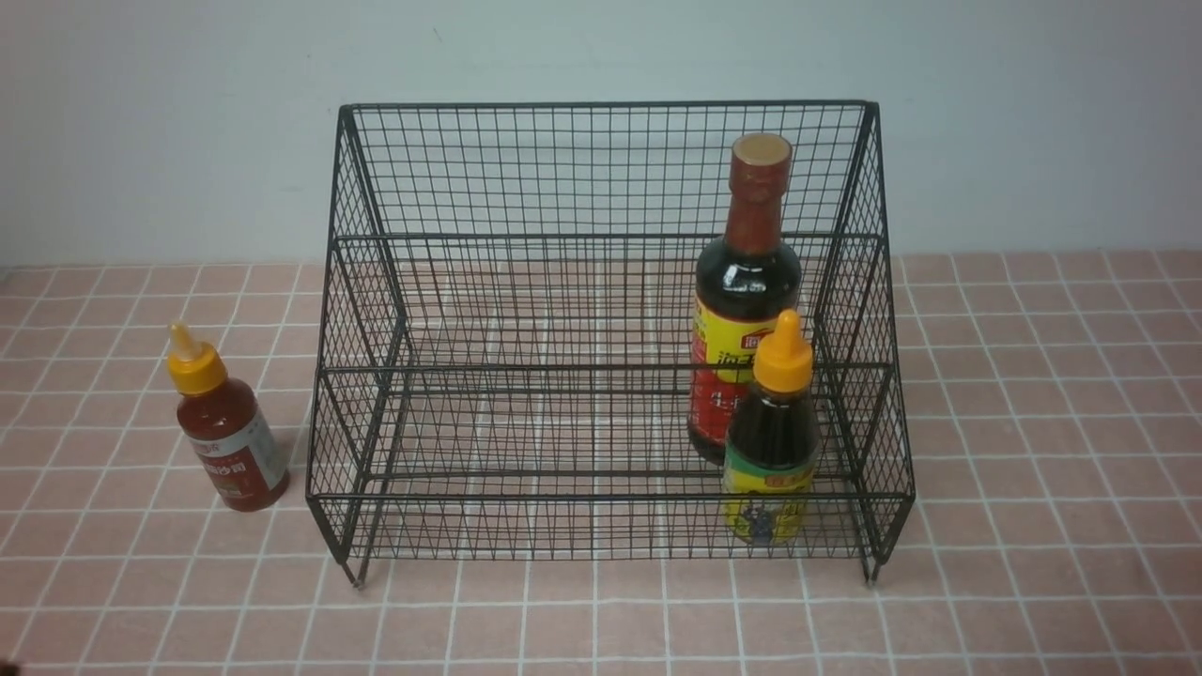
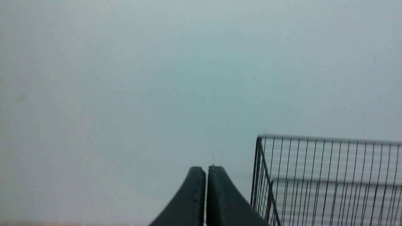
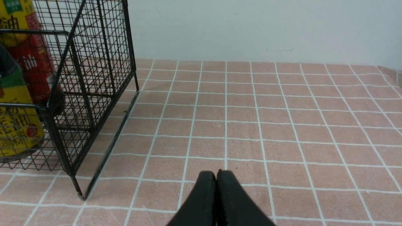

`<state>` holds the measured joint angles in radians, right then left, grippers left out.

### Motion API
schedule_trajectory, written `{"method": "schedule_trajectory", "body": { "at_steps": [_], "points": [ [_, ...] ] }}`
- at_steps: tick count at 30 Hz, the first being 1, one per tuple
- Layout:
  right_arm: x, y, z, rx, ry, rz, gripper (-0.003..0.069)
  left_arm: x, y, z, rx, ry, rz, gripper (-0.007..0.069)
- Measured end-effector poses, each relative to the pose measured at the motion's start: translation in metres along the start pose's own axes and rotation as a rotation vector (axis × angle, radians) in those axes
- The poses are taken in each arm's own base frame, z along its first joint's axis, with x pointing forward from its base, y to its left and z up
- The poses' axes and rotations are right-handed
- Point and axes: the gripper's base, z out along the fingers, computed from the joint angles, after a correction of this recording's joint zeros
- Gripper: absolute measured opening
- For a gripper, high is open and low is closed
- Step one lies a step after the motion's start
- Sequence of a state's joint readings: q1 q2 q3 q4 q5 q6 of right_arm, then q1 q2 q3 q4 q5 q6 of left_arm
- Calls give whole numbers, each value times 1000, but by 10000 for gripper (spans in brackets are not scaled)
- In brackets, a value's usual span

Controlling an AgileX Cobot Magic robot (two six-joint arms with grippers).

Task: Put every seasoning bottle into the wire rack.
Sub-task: Use the left arm to grab the condiment bottle closest to it

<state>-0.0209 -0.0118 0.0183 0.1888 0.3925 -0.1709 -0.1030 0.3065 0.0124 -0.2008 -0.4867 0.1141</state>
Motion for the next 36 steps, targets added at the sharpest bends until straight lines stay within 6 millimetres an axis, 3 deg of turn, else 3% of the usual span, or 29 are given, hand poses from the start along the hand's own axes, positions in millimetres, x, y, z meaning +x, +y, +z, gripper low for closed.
{"method": "schedule_trajectory", "body": {
  "at_steps": [3, 13, 18, 25, 29, 36],
  "points": [
    [0, 0, 0, 0, -1, 3, -14, 4, -1, 20, -12, 108, 13, -6],
    [0, 0, 0, 0, -2, 4, -14, 18, -4, 93, -52, 229, 52, 20],
    [0, 0, 0, 0, -2, 5, -14, 25, -7, 131, -53, 270, 62, 162],
    [0, 0, 0, 0, -2, 6, -14, 32, -5, 156, -106, 294, 22, 441],
    [0, 0, 0, 0, -2, 6, -14, 45, -2, 165, -150, 340, -2, 510],
    [0, 0, 0, 0, -2, 7, -14, 75, -1, 180, -157, 433, 15, 522]
  ]
}}
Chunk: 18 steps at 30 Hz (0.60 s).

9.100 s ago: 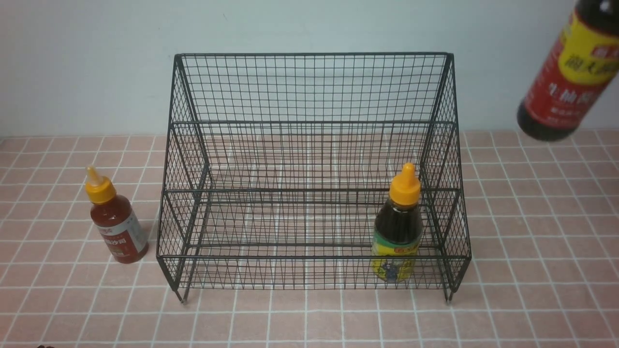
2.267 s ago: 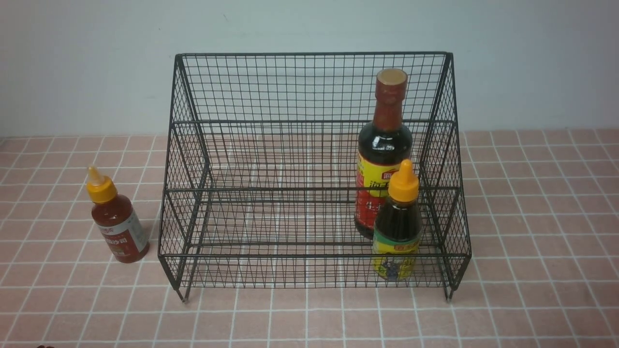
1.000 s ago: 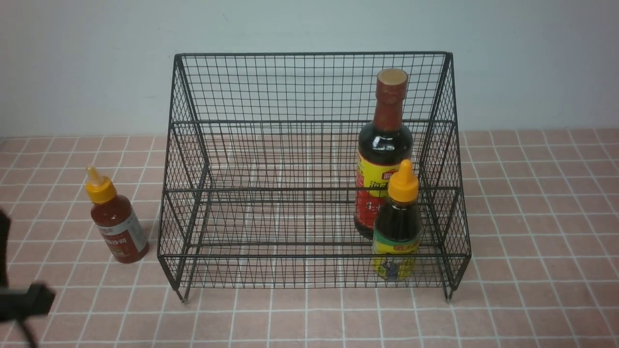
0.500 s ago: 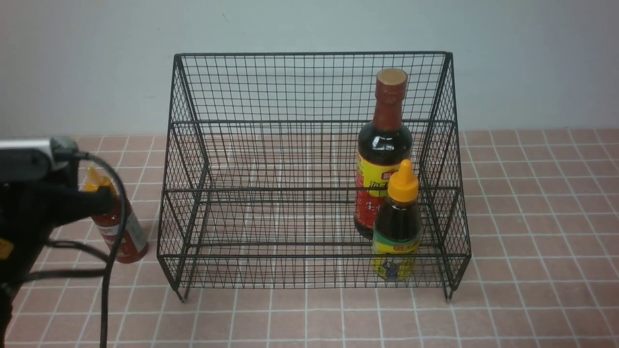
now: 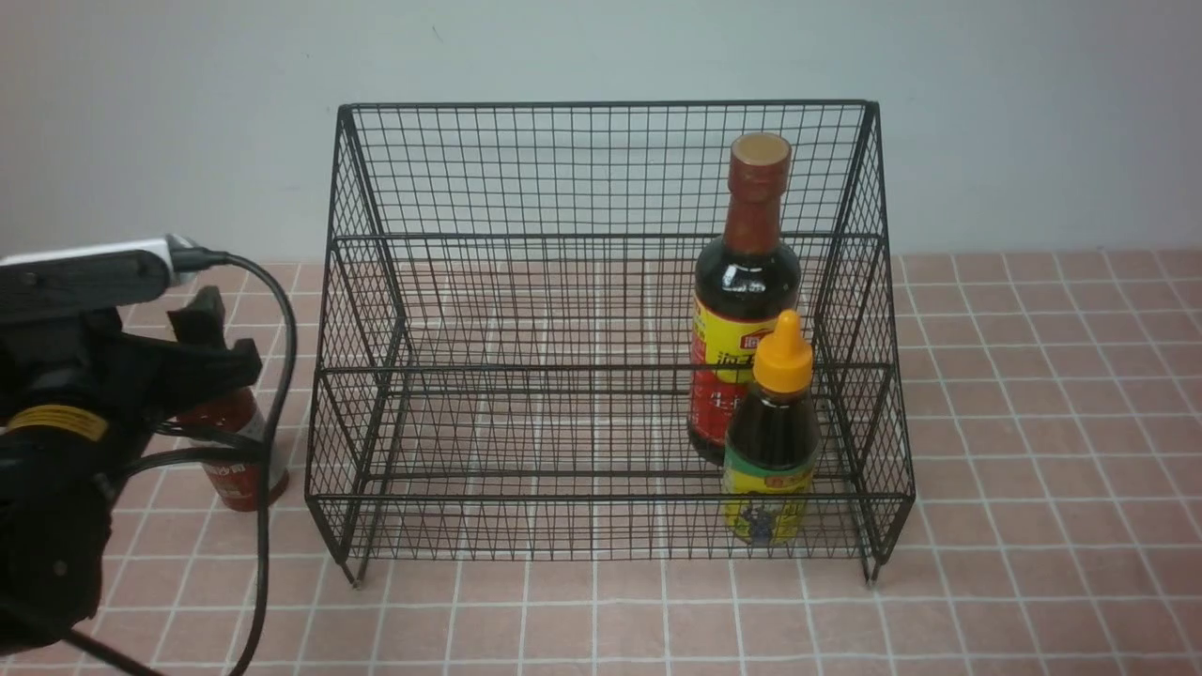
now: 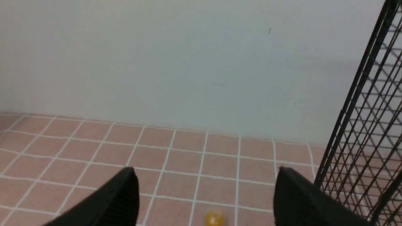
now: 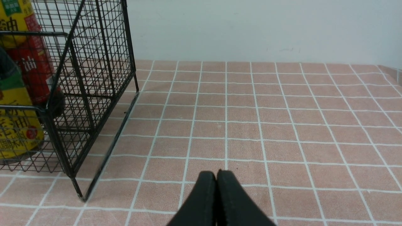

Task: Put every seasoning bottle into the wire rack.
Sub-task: Use the left arm to grab the condiment bottle closest to it

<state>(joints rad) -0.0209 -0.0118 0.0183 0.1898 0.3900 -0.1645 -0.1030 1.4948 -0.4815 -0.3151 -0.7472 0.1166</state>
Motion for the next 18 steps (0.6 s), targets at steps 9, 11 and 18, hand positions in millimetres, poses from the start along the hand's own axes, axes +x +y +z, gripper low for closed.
{"method": "schedule_trajectory", "body": {
  "at_steps": [9, 11, 18],
  "points": [
    [0, 0, 0, 0, 0, 0, -14, 27, 1, 17, -28, 70, 18, 423],
    [0, 0, 0, 0, 0, 0, -14, 30, 1, 18, -31, 80, 18, 360],
    [0, 0, 0, 0, 0, 0, -14, 7, 1, 8, -22, 6, 23, 277]
  ]
}}
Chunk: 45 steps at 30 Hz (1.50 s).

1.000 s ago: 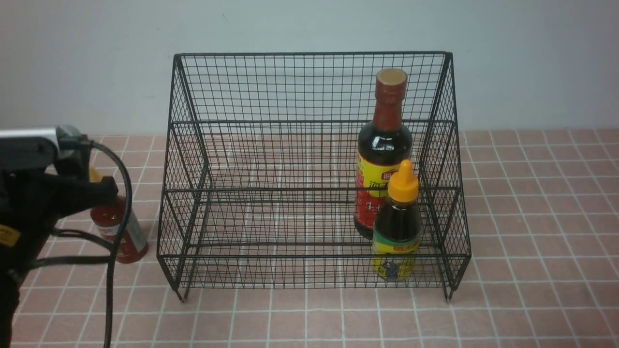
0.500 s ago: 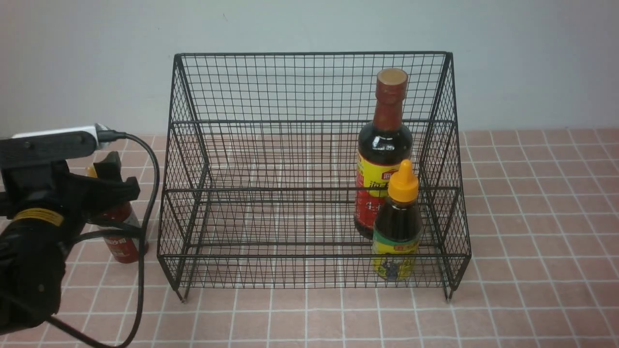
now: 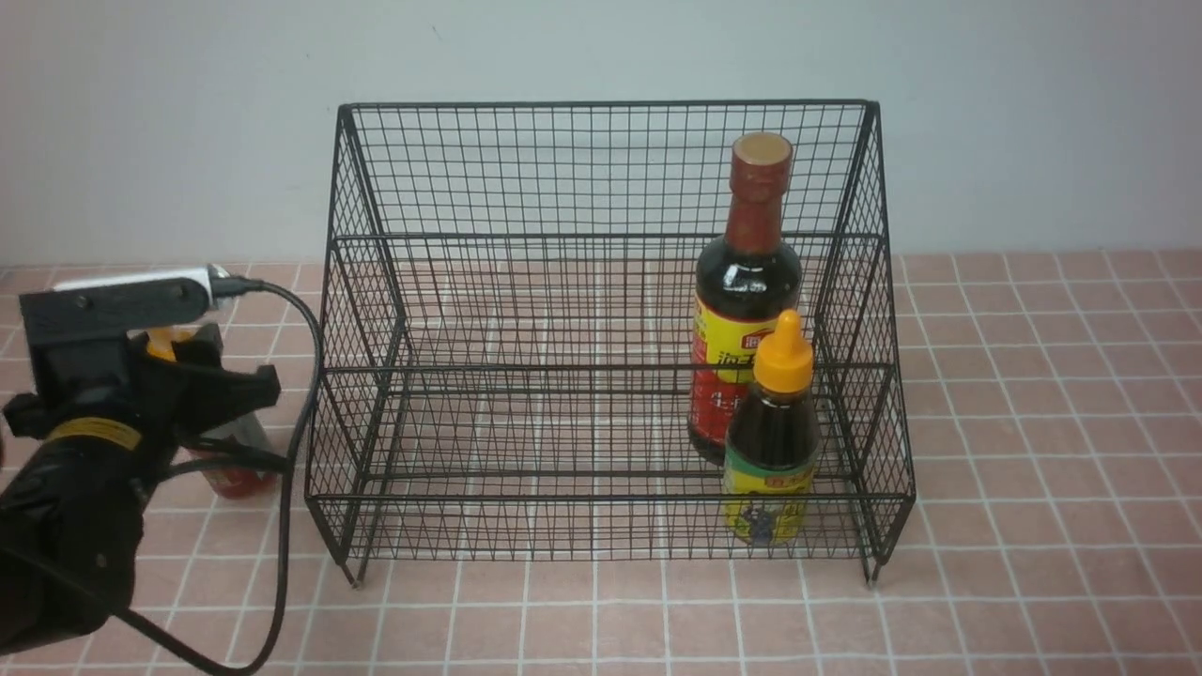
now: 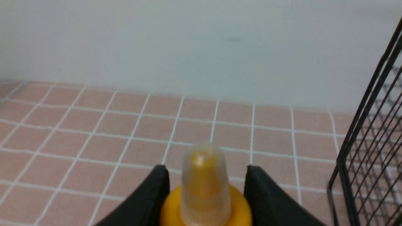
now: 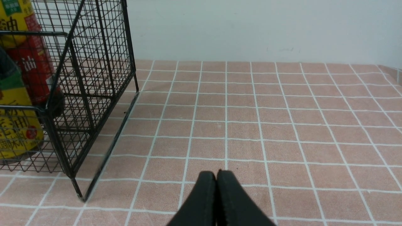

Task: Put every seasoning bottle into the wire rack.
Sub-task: Use the left arm to grab the condiment bottle closest to it, then use the left arm to put the condiment bottle back on the shelf

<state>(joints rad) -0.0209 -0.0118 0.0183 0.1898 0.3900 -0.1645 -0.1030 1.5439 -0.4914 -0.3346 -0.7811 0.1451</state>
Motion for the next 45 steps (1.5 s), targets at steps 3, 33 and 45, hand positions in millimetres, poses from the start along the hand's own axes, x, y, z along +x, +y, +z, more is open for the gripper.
{"method": "schedule_trajectory", "body": {
  "at_steps": [3, 33, 45],
  "points": [
    [0, 0, 0, 0, 0, 0, -14, -26, 1, -14, 6, -100, 57, 277],
    [0, 0, 0, 0, -1, 0, -14, -98, -100, -109, 566, -39, 58, 277],
    [0, 0, 0, 0, -1, 0, -14, -67, -114, -81, 528, 73, 96, 277]
  ]
}}
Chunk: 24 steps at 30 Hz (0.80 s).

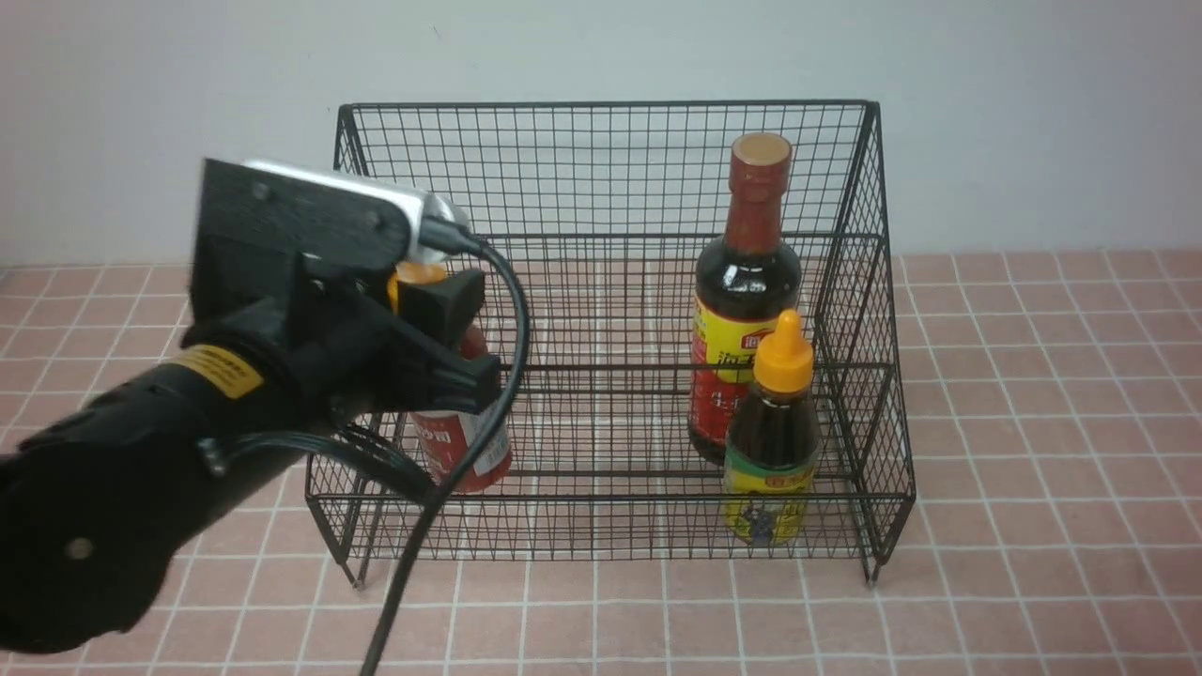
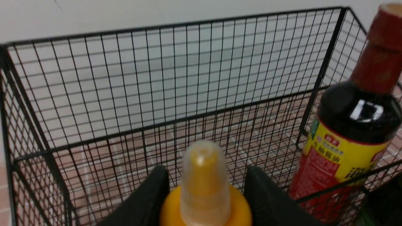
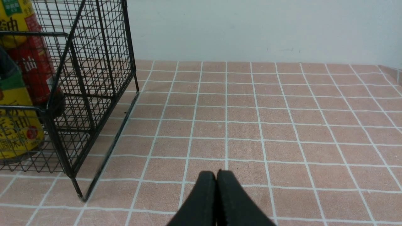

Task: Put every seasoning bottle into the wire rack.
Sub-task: Use the left arm to put the condiment bottle back on the shelf

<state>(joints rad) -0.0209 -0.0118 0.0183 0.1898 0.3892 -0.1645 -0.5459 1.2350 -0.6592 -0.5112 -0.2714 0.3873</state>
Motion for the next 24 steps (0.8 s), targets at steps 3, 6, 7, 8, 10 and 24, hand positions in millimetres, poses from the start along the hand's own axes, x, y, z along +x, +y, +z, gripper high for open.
{"method": "schedule_trajectory", "body": {
  "at_steps": [3, 6, 7, 8, 10, 24],
  "points": [
    [0, 0, 0, 0, 0, 0, -14, 9, 2, 12, -36, 20, 3, 277],
    [0, 0, 0, 0, 0, 1, -14, 14, 6, 18, -77, 31, -4, 277],
    [0, 0, 0, 0, 0, 1, -14, 14, 6, 18, -79, 31, 0, 277],
    [0, 0, 0, 0, 0, 1, -14, 16, 8, 18, -97, 40, -11, 277],
    [0, 0, 0, 0, 0, 1, -14, 17, 10, 18, -128, 47, -18, 277],
    [0, 0, 0, 0, 0, 1, -15, 21, 18, 17, -223, 87, -88, 277]
  ]
}}
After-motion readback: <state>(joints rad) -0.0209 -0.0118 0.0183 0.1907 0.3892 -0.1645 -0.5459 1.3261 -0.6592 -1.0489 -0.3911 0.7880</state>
